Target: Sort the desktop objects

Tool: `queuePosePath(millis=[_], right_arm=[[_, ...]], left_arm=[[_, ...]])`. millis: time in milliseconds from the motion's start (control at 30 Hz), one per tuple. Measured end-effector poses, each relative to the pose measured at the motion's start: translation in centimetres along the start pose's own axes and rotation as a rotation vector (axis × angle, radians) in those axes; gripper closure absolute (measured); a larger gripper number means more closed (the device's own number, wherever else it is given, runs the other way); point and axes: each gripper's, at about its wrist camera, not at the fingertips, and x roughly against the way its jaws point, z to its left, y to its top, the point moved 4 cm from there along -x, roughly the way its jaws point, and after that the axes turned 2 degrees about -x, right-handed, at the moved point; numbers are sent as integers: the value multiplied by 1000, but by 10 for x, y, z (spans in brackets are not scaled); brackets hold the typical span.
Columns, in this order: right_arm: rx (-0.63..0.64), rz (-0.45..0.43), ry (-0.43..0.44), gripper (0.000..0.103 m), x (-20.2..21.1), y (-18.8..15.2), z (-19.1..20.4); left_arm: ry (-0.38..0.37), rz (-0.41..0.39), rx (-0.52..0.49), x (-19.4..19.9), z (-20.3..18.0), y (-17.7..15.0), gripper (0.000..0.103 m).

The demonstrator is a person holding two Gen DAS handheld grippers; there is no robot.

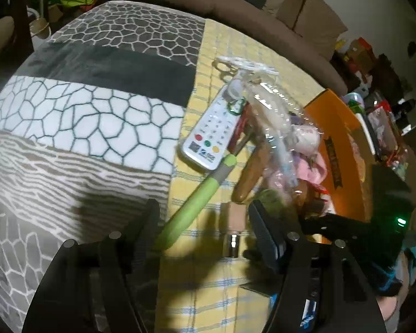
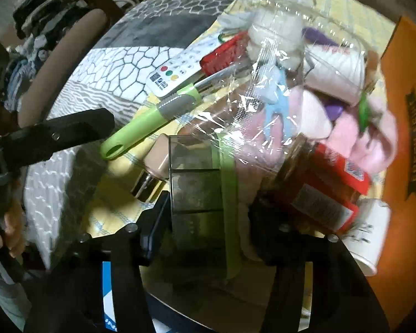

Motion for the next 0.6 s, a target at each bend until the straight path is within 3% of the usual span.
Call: queuePosePath(millis=[300, 433, 600], right_arm=[[-100, -230, 134, 53, 96, 22, -13], [-133, -268, 92, 54, 118, 36, -33], [-179, -294, 156, 54, 123, 47, -38]], left_arm=[[89, 40, -40, -17, 4, -5, 34], [85, 40, -43, -18, 1, -6, 34], [74, 33, -53, -16, -4, -6, 33]])
